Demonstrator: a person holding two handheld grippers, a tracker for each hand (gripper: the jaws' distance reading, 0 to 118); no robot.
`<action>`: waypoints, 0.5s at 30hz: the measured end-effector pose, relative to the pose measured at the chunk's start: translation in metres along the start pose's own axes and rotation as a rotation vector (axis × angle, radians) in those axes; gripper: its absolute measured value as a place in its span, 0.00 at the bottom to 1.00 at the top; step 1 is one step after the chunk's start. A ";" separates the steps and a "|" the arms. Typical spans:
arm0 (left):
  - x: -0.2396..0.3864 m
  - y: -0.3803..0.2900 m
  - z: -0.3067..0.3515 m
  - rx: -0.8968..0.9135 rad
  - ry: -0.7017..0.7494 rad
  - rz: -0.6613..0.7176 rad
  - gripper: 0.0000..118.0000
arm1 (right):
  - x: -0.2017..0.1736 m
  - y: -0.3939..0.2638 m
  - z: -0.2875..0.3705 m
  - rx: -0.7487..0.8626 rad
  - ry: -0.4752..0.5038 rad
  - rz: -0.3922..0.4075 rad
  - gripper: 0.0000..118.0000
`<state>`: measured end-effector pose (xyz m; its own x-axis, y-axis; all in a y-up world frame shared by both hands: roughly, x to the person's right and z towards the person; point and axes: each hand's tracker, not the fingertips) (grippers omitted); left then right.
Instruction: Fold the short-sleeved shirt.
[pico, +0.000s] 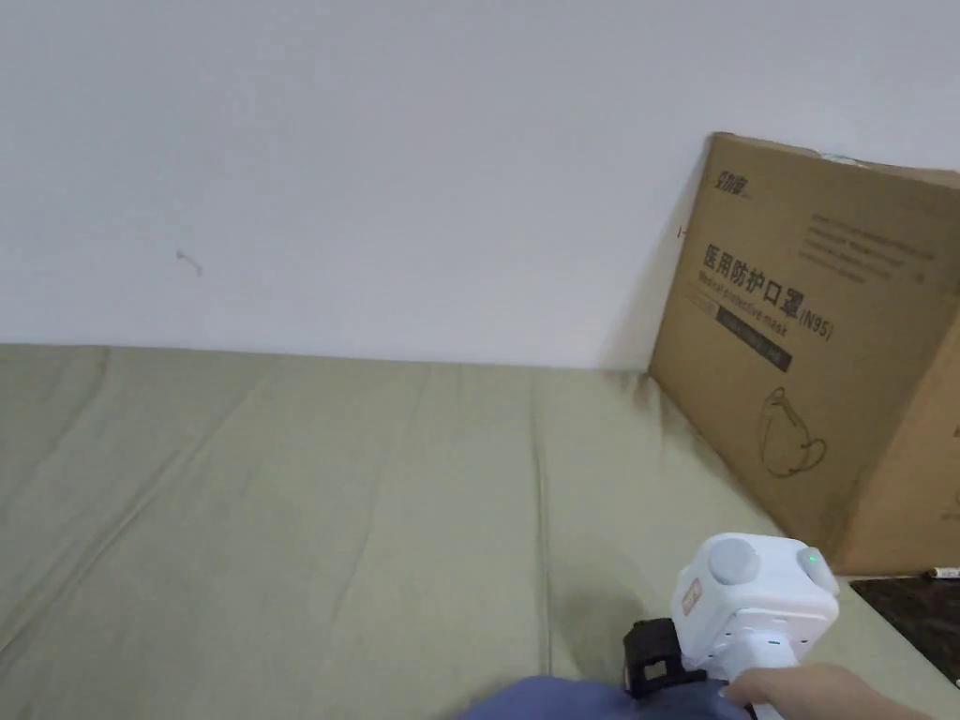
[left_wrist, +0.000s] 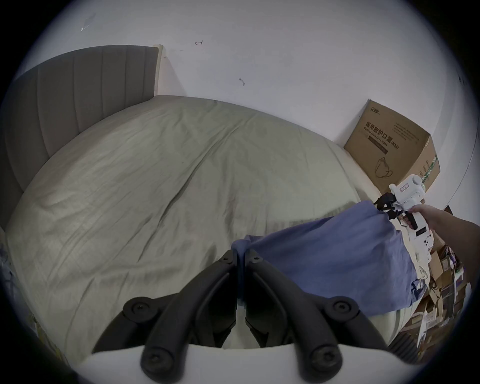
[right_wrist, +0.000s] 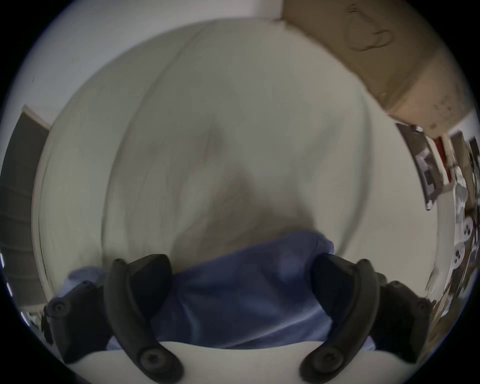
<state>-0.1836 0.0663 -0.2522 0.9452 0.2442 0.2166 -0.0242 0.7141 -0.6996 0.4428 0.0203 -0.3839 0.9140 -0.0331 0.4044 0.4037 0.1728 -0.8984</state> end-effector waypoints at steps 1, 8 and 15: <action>-0.001 0.000 -0.002 -0.004 0.000 0.005 0.03 | -0.003 -0.004 -0.003 -0.019 0.005 0.019 0.88; -0.005 0.003 -0.003 -0.008 -0.009 0.061 0.03 | -0.006 -0.021 0.039 0.089 0.111 0.069 0.05; -0.002 0.017 0.026 0.029 -0.038 0.062 0.03 | 0.011 -0.066 0.112 0.265 0.211 -0.003 0.05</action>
<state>-0.1940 0.0951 -0.2464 0.9287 0.3126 0.1995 -0.0921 0.7156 -0.6925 0.4219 0.1186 -0.3013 0.9120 -0.2325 0.3379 0.4076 0.4216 -0.8100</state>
